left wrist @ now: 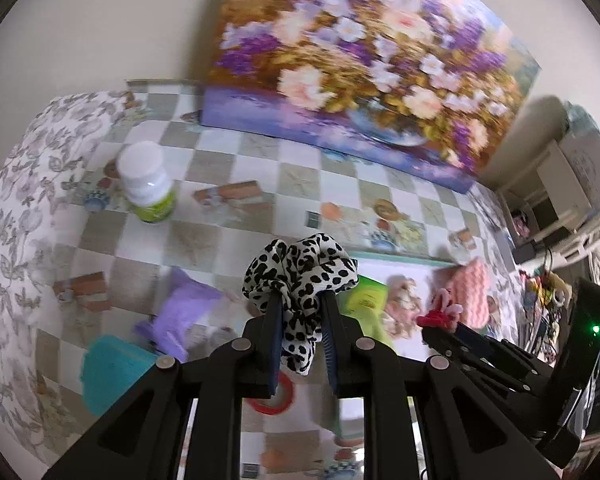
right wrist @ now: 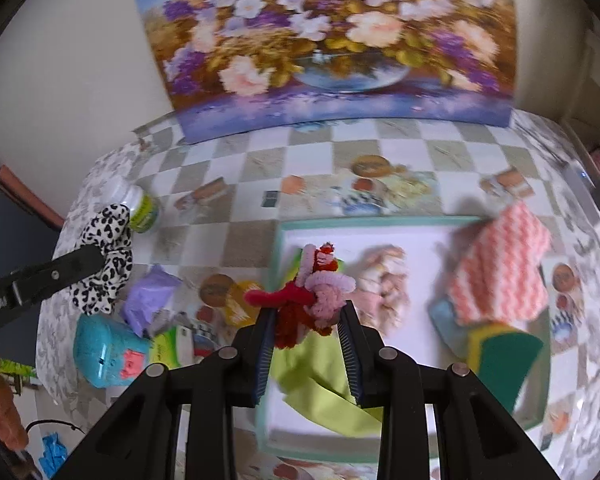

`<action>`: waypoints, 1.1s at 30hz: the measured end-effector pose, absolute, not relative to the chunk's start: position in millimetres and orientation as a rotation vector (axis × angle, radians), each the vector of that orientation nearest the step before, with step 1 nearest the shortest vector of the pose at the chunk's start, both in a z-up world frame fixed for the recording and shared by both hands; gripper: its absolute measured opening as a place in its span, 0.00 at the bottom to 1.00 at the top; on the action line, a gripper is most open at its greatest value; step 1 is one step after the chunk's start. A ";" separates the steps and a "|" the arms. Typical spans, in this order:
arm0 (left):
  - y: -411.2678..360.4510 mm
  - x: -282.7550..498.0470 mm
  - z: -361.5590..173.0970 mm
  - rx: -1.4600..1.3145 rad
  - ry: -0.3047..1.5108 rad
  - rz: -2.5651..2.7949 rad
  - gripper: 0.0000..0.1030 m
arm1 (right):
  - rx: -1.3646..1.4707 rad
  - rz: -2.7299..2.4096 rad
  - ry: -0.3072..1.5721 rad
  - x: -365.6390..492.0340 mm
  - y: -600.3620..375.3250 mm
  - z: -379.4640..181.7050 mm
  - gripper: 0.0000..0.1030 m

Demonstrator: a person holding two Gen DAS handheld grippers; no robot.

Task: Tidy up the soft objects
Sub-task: 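Carry the scrunchie and red plush toy over the white tray, then lower the scrunchie and plush toy into the tray and open both grippers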

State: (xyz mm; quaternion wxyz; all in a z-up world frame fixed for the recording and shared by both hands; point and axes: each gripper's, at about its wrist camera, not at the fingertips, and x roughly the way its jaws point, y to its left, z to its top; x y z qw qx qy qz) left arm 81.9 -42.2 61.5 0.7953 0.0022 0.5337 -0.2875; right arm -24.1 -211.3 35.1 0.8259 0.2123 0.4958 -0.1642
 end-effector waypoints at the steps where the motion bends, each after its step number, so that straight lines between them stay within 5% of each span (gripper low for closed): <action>1: -45.8 77.9 60.8 0.006 1.147 -0.623 0.18 | 0.462 -0.349 1.052 -28.2 -214.1 34.6 0.32; 33: -195.1 42.0 -35.4 0.119 1.273 -0.786 0.19 | 0.684 -0.503 1.074 -60.1 -324.5 -16.2 0.32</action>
